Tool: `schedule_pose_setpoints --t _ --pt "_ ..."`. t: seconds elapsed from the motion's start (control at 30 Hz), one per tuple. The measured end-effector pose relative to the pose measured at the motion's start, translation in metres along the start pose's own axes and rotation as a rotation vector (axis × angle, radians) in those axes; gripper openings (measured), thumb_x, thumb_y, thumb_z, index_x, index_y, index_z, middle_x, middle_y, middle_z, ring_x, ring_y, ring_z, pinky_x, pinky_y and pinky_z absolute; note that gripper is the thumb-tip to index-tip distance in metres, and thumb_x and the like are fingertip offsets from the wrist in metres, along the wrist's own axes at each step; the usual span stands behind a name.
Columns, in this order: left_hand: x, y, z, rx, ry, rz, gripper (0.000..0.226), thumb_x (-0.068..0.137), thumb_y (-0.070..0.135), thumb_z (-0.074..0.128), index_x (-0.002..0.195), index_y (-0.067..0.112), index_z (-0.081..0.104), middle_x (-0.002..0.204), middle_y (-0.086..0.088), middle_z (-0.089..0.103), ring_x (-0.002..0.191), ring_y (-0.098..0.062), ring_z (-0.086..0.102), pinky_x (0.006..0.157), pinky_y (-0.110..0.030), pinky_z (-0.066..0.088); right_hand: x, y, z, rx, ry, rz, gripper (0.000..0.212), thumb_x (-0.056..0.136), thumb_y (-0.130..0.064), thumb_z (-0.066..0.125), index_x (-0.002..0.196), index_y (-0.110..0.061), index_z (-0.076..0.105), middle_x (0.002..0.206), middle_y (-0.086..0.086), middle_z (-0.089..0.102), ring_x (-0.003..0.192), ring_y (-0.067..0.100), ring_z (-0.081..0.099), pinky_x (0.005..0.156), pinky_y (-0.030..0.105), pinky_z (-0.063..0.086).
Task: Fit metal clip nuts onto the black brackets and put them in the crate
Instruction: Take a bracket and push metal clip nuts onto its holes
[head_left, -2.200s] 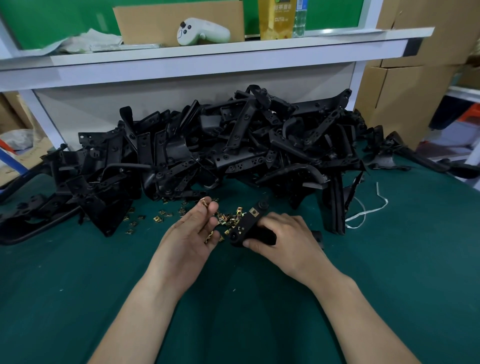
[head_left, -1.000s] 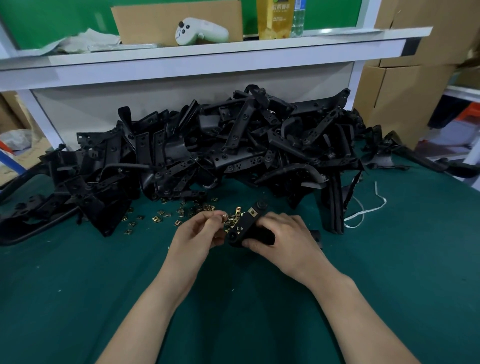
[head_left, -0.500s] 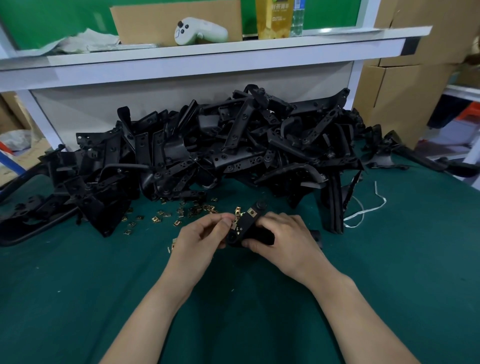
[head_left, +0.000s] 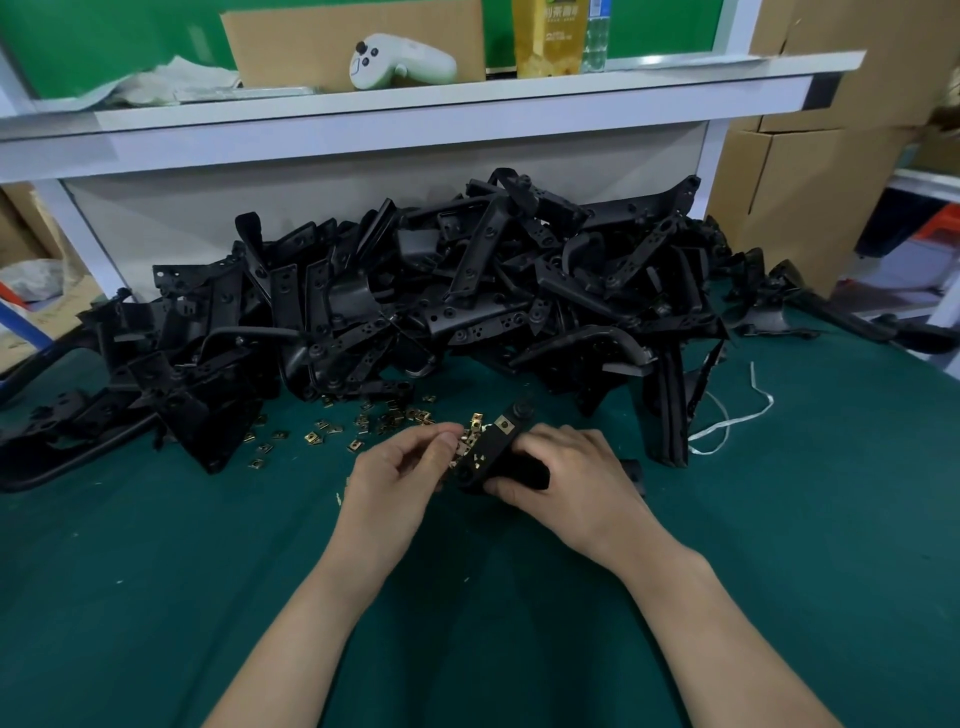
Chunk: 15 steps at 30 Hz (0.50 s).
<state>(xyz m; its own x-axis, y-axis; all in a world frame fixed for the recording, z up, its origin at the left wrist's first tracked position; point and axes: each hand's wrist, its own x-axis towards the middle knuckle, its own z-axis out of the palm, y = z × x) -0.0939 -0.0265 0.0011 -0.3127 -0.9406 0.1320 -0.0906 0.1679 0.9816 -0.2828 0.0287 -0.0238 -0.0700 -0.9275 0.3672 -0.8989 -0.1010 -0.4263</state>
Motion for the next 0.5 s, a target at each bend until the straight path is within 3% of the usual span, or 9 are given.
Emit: schedule_pose_setpoints --t 0.3,0.5 --pt "-0.0020 0.0000 0.0025 -0.013 -0.026 0.000 0.013 0.097 0.024 0.065 0.104 0.029 0.075 0.092 0.014 0.076 0.077 0.005 0.066 0.070 -0.011 0.052 0.0002 -0.0010 -0.0004 -0.001 -0.003 0.000 0.042 0.090 -0.065 0.054 0.113 -0.031 0.064 0.113 -0.019 0.061 0.103 0.006 0.050 0.097 0.027 0.028" --pt "-0.0028 -0.0029 0.0058 -0.013 -0.002 -0.009 0.009 0.096 0.029 0.066 0.094 0.026 0.074 0.088 0.007 0.075 0.074 0.001 0.064 0.070 -0.014 0.054 -0.0003 -0.0015 0.0000 0.005 0.012 0.002 0.042 0.089 -0.064 0.057 0.113 -0.030 0.065 0.113 -0.018 0.063 0.103 0.007 0.051 0.099 0.029 0.030"
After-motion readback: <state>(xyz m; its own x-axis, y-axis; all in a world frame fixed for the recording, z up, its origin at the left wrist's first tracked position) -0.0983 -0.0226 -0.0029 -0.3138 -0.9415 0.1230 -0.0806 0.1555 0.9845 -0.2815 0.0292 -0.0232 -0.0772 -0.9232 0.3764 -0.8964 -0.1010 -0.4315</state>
